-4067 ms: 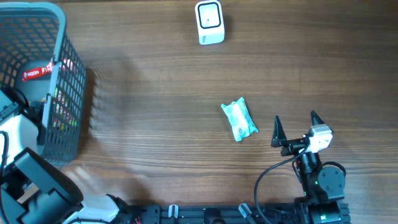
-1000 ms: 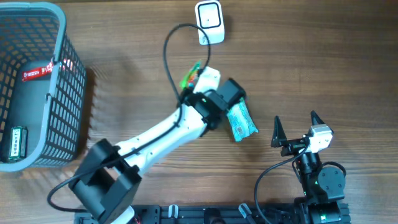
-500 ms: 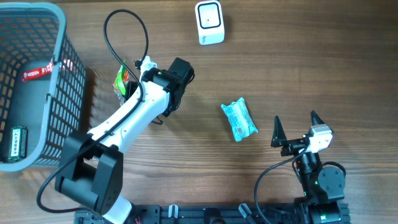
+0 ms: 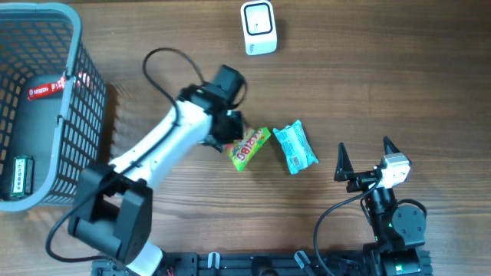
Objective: Scan the item barcode
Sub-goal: 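Lower the gummy bag onto the table left of the wipes and release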
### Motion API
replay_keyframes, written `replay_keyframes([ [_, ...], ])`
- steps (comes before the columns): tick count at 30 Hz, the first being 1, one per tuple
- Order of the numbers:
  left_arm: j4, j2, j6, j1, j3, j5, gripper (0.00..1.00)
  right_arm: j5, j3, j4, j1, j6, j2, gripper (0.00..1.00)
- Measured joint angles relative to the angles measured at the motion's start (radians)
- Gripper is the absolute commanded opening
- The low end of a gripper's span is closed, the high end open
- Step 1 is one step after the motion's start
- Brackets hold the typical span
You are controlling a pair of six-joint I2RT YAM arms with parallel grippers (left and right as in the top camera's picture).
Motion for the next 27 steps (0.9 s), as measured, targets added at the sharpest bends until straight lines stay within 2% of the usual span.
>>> replay_keyframes([
  [2,-0.12,0.0,-0.003,0.085,0.001,0.119,0.04,0.0,0.0,0.0,0.0,0.0,0.0,1.0],
  [4,-0.208,0.0,-0.003,0.179,0.001,0.15,0.04,0.0,0.0,0.0,0.0,0.0,0.0,1.0],
  [8,-0.387,0.002,-0.034,0.267,0.029,0.027,0.04,0.0,0.0,0.0,0.0,0.0,0.0,1.0],
  [12,-0.531,0.003,-0.138,0.214,0.119,-0.214,0.04,0.0,0.0,0.0,0.0,0.0,0.0,1.0],
  [16,-0.587,0.003,-0.212,0.066,0.121,-0.389,0.04,0.0,0.0,0.0,0.0,0.0,0.0,1.0],
  [20,-0.633,0.012,-0.227,-0.015,0.121,-0.396,0.04,0.0,0.0,0.0,0.0,0.0,0.0,1.0],
  [24,-0.656,0.119,-0.228,-0.03,0.122,-0.386,0.06,0.0,0.0,0.0,0.0,0.0,0.0,1.0],
  [25,-0.641,0.156,-0.227,-0.031,0.122,-0.385,0.27,0.0,0.0,0.0,0.0,0.0,0.0,1.0],
  [26,-0.628,0.177,-0.227,-0.031,0.122,-0.384,0.63,0.0,0.0,0.0,0.0,0.0,0.0,1.0],
  [27,-0.619,0.189,-0.22,-0.031,0.122,-0.385,0.68,0.0,0.0,0.0,0.0,0.0,0.0,1.0],
])
